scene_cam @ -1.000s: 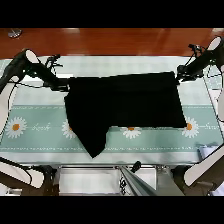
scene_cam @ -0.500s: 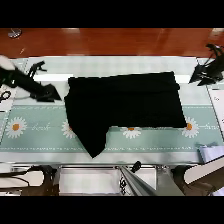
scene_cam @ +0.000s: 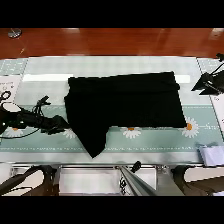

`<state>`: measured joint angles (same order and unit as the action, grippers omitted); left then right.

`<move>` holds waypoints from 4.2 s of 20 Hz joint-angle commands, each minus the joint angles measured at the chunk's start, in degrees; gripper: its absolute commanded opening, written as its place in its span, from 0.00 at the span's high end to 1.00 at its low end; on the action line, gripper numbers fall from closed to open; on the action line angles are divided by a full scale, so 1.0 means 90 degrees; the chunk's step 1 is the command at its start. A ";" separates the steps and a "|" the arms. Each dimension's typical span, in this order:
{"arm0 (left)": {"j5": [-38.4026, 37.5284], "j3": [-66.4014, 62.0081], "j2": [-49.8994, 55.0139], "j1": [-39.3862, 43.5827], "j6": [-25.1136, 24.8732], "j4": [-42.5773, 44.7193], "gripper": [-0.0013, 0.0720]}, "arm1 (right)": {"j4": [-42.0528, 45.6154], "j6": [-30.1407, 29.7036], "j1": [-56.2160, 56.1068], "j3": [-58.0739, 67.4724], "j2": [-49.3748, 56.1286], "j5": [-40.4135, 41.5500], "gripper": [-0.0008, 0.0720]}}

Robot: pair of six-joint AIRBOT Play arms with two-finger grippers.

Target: Fold the shirts.

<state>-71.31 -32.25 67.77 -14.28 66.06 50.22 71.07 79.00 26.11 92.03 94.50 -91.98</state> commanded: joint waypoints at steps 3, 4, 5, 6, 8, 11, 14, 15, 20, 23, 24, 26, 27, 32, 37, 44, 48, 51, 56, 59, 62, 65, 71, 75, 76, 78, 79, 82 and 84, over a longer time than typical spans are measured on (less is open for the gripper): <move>0.0746 0.0311 0.0131 0.0828 0.0039 -0.0488 0.28 | -0.0049 -0.0017 0.0022 -0.0121 -0.0063 0.0034 0.26; 0.0928 0.0311 0.0221 0.1086 0.0209 -0.0573 0.28 | -0.0046 -0.0015 0.0022 -0.0121 -0.0063 0.0010 0.26; 0.1127 0.0311 0.0330 0.1377 0.0313 -0.0690 0.31 | -0.0036 -0.0012 0.0022 -0.0121 -0.0063 -0.0007 0.26; 0.1290 0.0311 0.0437 0.1632 0.0355 -0.0794 0.42 | -0.0024 -0.0012 0.0022 -0.0121 -0.0063 -0.0015 0.26; 0.1596 0.0308 0.0610 0.1972 0.0476 -0.0923 0.94 | 0.0087 -0.0012 0.0022 -0.0121 -0.0063 -0.0039 0.26; 0.1681 0.0308 0.0602 0.1887 0.0571 -0.0940 0.95 | 0.0644 -0.0112 0.0090 -0.0345 -0.0104 -0.0051 0.26; 0.1639 0.0306 0.0508 0.1637 0.0544 -0.0942 0.95 | 0.0104 -0.0415 0.0559 -0.1440 -0.0270 0.0017 0.24; 0.1639 0.0304 0.0471 0.1581 0.0532 -0.0940 0.95 | -0.0151 -0.0444 0.0699 -0.1821 -0.0376 0.0185 0.24; 0.1637 0.0304 0.0442 0.1537 0.0425 -0.0940 0.95 | 0.0041 -0.0787 0.0777 -0.3050 -0.0704 0.0903 0.24; 0.1639 0.0304 0.0442 0.1537 0.0425 -0.0940 0.95 | 0.0063 -0.0894 0.0777 -0.3495 -0.0704 0.1064 0.18; 0.1637 0.0304 0.0442 0.1537 0.0425 -0.0940 0.95 | 0.0102 -0.0891 0.0777 -0.3604 -0.0704 0.1124 0.18; 0.1637 0.0304 0.0442 0.1537 0.0425 -0.0940 0.95 | 0.0051 -0.0884 0.0775 -0.3764 -0.0704 0.1270 0.18; 0.1639 0.0304 0.0442 0.1537 0.0425 -0.0942 0.95 | -0.0104 -0.0894 0.0770 -0.3859 -0.0704 0.1375 0.18; 0.1443 0.0294 0.0442 0.1537 0.0374 -0.0942 0.95 | -0.0549 -0.0906 0.0270 -0.4313 -0.0704 0.1979 0.50; 0.1328 -0.0182 0.0345 0.1525 0.0228 -0.0940 0.95 | -0.0578 -0.0886 0.0017 -0.3854 -0.1331 0.1848 0.94; 0.1377 -0.2455 -0.0146 0.1273 0.0311 -0.0942 0.95 | -0.1297 -0.0947 -0.0267 -0.3118 -0.2147 0.2788 0.95; 0.1481 -0.3310 0.0622 0.1270 0.0357 -0.0942 0.95 | -0.1280 -0.0755 -0.0962 -0.2837 -0.1562 0.3818 0.95; 0.1496 -0.3976 0.1341 0.1171 0.0355 -0.0940 0.95 | -0.1156 -0.0546 -0.1328 -0.1974 -0.0777 0.4303 0.95; 0.1596 -0.5119 0.2370 0.1059 0.0357 -0.0935 0.95 | -0.0765 -0.0022 -0.1333 -0.0622 0.0372 0.4398 0.95; 0.1588 -0.5615 0.2973 0.1047 0.0386 -0.0942 0.95 | -0.0648 0.0058 -0.1333 -0.0313 0.0707 0.4590 0.95; 0.1591 -0.5882 0.3492 0.1047 0.0529 -0.0945 0.95 | -0.0656 0.0160 -0.1338 -0.0301 0.0872 0.4949 0.95; 0.1603 -0.5996 0.3869 0.1047 0.0573 -0.0945 0.95 | -0.0682 0.0192 -0.1341 -0.0301 0.1039 0.5209 0.95; 0.1773 -0.6008 0.4313 0.1022 0.0573 -0.0947 0.95 | -0.0721 0.0651 -0.1452 -0.0301 0.1406 0.5379 0.94; 0.1848 -0.6008 0.4481 0.1022 0.0573 -0.0945 0.95 | -0.0714 0.0648 -0.1581 -0.0301 0.1613 0.5299 0.93; 0.1778 -0.6006 0.4500 0.1022 0.0573 -0.0942 0.94 | -0.0670 0.0648 -0.1598 -0.0301 0.1608 0.5331 0.81; 0.1445 -0.6006 0.4539 0.1010 0.0571 -0.0930 0.76 | -0.0648 0.0588 -0.1562 -0.0301 0.1542 0.5326 0.54; 0.1217 -0.6008 0.4544 0.0986 0.0573 -0.0867 0.58 | -0.0607 0.0539 -0.1513 -0.0301 0.1472 0.5294 0.47; 0.0172 -0.6025 0.4476 0.0787 0.0571 -0.0619 0.55 | 0.0153 0.0610 -0.1268 -0.0299 0.1163 0.4818 0.33; -0.0039 -0.6023 0.4221 0.0726 0.0415 -0.0551 0.72 | 0.0002 0.0568 -0.0899 -0.0301 0.1168 0.4051 0.22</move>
<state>-65.65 -86.39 107.44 -6.81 71.05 43.92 69.30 84.27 15.07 89.30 105.82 -48.34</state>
